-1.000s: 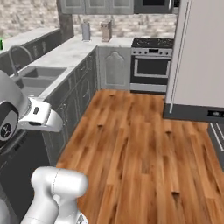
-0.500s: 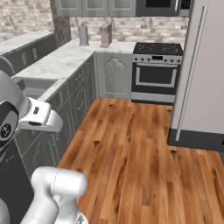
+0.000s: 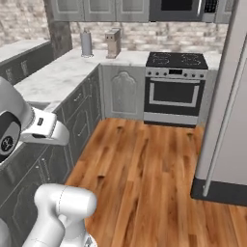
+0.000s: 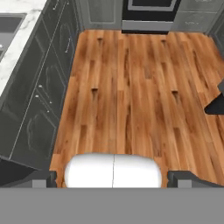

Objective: Gather the lime and eggplant from the fridge and place them on a tray on the dining counter. Then gather the chicken drumsticks from the fridge and place them on the other tray.

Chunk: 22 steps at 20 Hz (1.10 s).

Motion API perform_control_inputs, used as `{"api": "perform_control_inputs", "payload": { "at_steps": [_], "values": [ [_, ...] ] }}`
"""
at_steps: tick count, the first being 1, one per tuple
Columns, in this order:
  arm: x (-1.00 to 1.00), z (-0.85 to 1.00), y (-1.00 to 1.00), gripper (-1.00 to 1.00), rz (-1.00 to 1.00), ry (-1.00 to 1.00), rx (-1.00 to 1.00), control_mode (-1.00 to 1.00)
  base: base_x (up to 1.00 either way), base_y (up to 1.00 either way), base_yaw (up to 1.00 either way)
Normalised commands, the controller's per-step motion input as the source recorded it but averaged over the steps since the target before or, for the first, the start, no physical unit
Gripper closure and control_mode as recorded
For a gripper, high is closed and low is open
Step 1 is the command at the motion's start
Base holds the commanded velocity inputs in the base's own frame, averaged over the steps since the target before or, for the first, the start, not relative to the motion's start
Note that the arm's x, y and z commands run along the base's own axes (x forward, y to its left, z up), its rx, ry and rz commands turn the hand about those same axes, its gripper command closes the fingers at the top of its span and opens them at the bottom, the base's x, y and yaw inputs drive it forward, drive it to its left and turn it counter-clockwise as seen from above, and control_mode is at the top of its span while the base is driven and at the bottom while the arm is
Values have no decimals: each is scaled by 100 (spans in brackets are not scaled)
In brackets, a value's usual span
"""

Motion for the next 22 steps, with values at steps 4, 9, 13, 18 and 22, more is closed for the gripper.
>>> {"api": "perform_control_inputs", "payload": {
  "at_steps": [4,9,13,18,22],
  "values": [
    [0,0,0,-100,0,0,0,100,86,9,-7],
    [0,0,0,-100,0,0,0,100,72,4,-22],
    [0,0,0,-100,0,0,0,100,62,0,-40],
    [0,0,0,-100,0,0,0,100,57,0,-46],
    [0,0,0,-100,0,0,0,100,64,3,-42]
  ]
}}
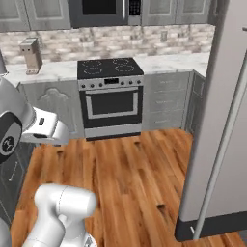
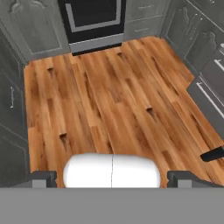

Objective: Gather the lime and eggplant from the fridge and place them on a tray on the dining counter. Then gather the chicken drumsticks from the fridge and place them on the other tray.

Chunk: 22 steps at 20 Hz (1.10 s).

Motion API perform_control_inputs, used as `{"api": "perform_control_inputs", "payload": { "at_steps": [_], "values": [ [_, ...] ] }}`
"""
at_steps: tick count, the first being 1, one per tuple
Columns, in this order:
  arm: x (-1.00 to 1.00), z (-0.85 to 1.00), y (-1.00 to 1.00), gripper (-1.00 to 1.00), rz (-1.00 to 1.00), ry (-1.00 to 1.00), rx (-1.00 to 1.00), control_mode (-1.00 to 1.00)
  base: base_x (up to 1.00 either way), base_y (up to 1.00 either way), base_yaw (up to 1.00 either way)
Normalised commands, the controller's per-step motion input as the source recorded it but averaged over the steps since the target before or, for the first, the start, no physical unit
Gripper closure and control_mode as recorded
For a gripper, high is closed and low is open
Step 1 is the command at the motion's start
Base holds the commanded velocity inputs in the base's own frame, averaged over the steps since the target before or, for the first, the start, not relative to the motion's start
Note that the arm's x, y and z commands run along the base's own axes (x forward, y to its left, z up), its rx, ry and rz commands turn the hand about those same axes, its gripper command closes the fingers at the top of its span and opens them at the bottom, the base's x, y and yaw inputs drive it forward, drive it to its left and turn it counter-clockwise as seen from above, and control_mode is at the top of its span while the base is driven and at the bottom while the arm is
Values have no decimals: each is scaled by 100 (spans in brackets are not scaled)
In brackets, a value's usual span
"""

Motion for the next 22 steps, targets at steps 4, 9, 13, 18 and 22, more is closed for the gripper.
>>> {"api": "perform_control_inputs", "payload": {
  "at_steps": [4,9,13,18,22],
  "values": [
    [0,0,0,-100,0,0,0,100,71,13,-39],
    [0,0,0,-100,0,0,0,100,78,10,-37],
    [0,0,0,-100,0,0,0,100,57,16,-40],
    [0,0,0,-100,0,0,0,100,53,14,-52],
    [0,0,0,-100,0,0,0,100,52,32,-55]
  ]
}}
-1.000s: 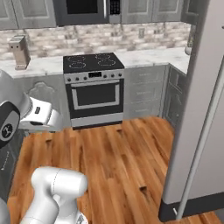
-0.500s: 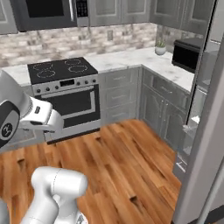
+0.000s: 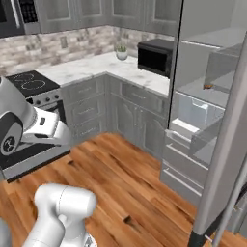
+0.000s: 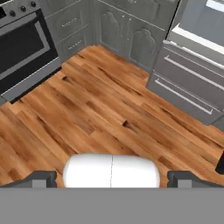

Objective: Gather the lime and eggplant from the fridge and place them on a tray on the dining counter. Then gather the chicken drumsticks from the fridge and place them on the other tray.

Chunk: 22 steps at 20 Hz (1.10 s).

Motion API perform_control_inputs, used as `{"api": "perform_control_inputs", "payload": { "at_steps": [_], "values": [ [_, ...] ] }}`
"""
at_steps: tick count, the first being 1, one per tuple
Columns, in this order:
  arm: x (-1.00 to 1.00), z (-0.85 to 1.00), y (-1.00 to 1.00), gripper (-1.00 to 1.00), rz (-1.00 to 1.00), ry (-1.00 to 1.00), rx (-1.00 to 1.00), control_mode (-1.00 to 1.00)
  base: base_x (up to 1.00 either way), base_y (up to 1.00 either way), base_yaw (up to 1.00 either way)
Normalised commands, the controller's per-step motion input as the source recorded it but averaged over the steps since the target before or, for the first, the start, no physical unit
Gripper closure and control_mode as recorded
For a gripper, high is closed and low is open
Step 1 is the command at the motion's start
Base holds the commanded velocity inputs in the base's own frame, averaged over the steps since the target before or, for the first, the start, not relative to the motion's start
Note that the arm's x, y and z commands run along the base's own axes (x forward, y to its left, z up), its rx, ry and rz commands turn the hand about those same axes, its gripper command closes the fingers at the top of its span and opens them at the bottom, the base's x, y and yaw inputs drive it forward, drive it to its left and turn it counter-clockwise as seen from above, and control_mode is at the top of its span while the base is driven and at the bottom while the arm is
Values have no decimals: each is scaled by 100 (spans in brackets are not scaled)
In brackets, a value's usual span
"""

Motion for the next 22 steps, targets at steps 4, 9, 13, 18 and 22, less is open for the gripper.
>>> {"api": "perform_control_inputs", "payload": {
  "at_steps": [4,9,13,18,22],
  "values": [
    [0,0,0,-100,0,0,0,100,51,45,-56],
    [0,0,0,-100,0,0,0,100,45,46,-57],
    [0,0,0,-100,0,0,0,100,40,39,-57],
    [0,0,0,-100,0,0,0,100,45,36,-55],
    [0,0,0,-100,0,0,0,100,63,19,-35]
  ]
}}
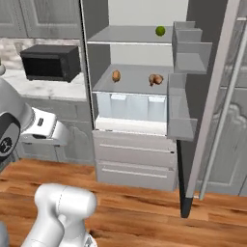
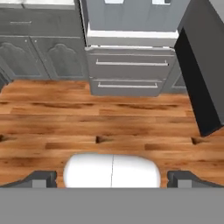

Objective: Gather the lime and eggplant from the fridge and place them on a tray on the dining counter. Then gather the chicken drumsticks from the fridge and place them on the other tray.

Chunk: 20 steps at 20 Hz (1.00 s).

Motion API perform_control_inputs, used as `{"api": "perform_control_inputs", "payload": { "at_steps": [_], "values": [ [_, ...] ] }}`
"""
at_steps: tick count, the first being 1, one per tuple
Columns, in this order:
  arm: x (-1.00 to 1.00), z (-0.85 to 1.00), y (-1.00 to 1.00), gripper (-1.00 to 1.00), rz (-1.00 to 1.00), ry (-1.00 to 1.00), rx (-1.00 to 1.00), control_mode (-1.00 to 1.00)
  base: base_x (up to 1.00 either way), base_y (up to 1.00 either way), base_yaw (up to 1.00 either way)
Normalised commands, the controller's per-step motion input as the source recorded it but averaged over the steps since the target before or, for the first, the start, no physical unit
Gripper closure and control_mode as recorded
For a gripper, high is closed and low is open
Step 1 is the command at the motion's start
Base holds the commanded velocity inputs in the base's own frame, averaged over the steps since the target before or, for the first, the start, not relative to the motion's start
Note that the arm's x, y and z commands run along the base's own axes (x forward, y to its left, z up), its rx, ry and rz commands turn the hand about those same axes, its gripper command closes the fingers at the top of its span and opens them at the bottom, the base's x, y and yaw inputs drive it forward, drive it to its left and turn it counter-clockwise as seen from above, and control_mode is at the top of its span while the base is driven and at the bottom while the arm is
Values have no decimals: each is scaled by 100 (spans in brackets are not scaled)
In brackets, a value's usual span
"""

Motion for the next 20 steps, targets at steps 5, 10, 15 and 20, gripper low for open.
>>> {"api": "perform_control_inputs", "payload": {
  "at_steps": [5,10,15,20],
  "values": [
    [0,0,0,-100,0,0,0,100,70,2,-12],
    [0,0,0,-100,0,0,0,100,71,0,-4],
    [0,0,0,-100,0,0,0,100,67,-20,-3],
    [0,0,0,-100,0,0,0,100,80,-21,0]
  ]
}}
